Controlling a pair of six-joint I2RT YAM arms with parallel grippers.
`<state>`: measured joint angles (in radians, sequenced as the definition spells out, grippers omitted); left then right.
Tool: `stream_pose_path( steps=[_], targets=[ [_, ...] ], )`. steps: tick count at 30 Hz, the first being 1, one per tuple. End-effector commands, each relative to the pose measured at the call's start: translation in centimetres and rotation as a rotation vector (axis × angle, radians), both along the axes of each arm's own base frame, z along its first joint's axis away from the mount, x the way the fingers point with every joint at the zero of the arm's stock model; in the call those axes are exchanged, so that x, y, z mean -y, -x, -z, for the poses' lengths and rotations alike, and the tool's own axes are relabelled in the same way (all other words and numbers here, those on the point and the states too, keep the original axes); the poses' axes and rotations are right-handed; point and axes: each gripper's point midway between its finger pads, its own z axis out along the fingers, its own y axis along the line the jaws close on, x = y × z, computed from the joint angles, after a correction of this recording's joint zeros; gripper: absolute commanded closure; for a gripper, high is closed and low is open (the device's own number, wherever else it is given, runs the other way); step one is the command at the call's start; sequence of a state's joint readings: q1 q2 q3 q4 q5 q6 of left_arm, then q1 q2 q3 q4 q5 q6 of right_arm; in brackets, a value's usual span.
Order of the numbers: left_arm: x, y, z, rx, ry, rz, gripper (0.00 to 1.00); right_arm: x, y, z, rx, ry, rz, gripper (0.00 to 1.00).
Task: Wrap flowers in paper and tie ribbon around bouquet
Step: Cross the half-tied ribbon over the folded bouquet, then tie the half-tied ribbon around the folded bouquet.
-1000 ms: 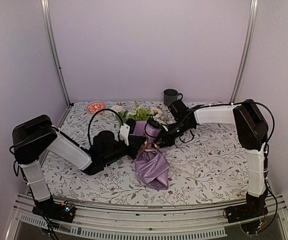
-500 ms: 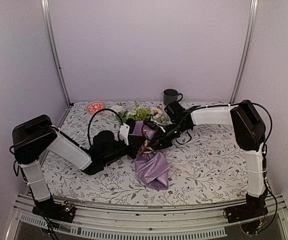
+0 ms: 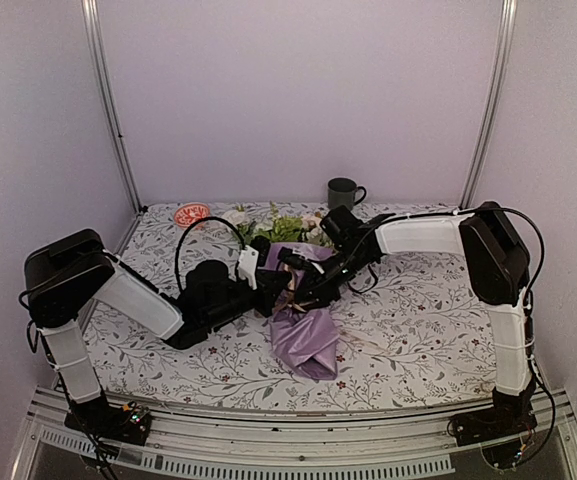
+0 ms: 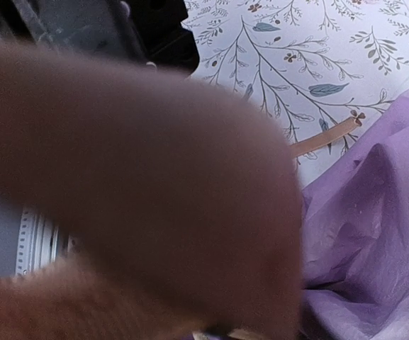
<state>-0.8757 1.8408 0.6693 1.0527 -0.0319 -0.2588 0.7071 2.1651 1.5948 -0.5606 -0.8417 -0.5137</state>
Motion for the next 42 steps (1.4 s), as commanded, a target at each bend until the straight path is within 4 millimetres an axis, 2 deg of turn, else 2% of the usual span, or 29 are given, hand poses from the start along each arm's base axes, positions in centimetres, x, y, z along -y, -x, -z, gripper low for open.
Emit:
stream_pose_path(
  steps=[1, 4, 8, 14, 18, 23, 24, 26, 28, 35, 39, 42],
  targets=[
    [-0.5, -0.5, 0.2, -0.007, 0.001, -0.007, 1.0, -0.4, -0.9, 0.0, 0.048, 0.015, 0.012, 0.76],
    [-0.7, -0.5, 0.1, -0.008, 0.004, -0.016, 1.0, -0.1, -0.7, -0.5, 0.056, 0.011, 0.011, 0.93],
    [-1.5, -0.7, 0.2, -0.021, 0.006, -0.053, 1.0, 0.1, -0.9, -1.6, 0.061, 0.007, 0.036, 1.0],
    [-2.5, -1.2, 1.3, -0.062, -0.036, -0.109, 1.0, 1.6, -2.7, -2.8, -0.009, 0.002, 0.169, 0.98],
    [-2.6, -1.2, 1.3, -0.063, -0.036, -0.106, 1.0, 2.3, -2.4, -2.4, -0.019, 0.02, 0.195, 0.9],
    [-2.4, -1.2, 1.4, -0.064, -0.041, -0.097, 1.0, 2.6, -2.8, -1.8, -0.008, 0.049, 0.216, 0.89],
    [-2.4, -1.2, 1.4, -0.063, -0.041, -0.099, 1.0, 2.6, -2.9, -1.8, -0.005, 0.052, 0.22, 0.9],
    [-2.5, -1.2, 1.3, -0.061, -0.041, -0.1, 1.0, 2.7, -3.1, -2.0, -0.008, 0.051, 0.228, 0.99],
    [-2.5, -1.3, 1.4, -0.061, -0.045, -0.103, 1.0, 2.7, -3.1, -2.4, -0.016, 0.038, 0.224, 1.0],
    [-3.2, -1.6, 2.1, -0.09, -0.084, -0.146, 1.0, 2.3, -5.5, -5.6, 0.031, -0.024, 0.328, 1.0],
    [-3.4, -1.6, 3.3, -0.126, -0.136, -0.15, 1.0, 2.2, -5.3, -7.2, -0.032, -0.083, 0.399, 1.0],
    [-3.3, -1.2, 3.1, -0.121, -0.137, -0.13, 1.0, 2.1, -5.5, -7.7, -0.102, -0.094, 0.46, 1.0]
  ],
)
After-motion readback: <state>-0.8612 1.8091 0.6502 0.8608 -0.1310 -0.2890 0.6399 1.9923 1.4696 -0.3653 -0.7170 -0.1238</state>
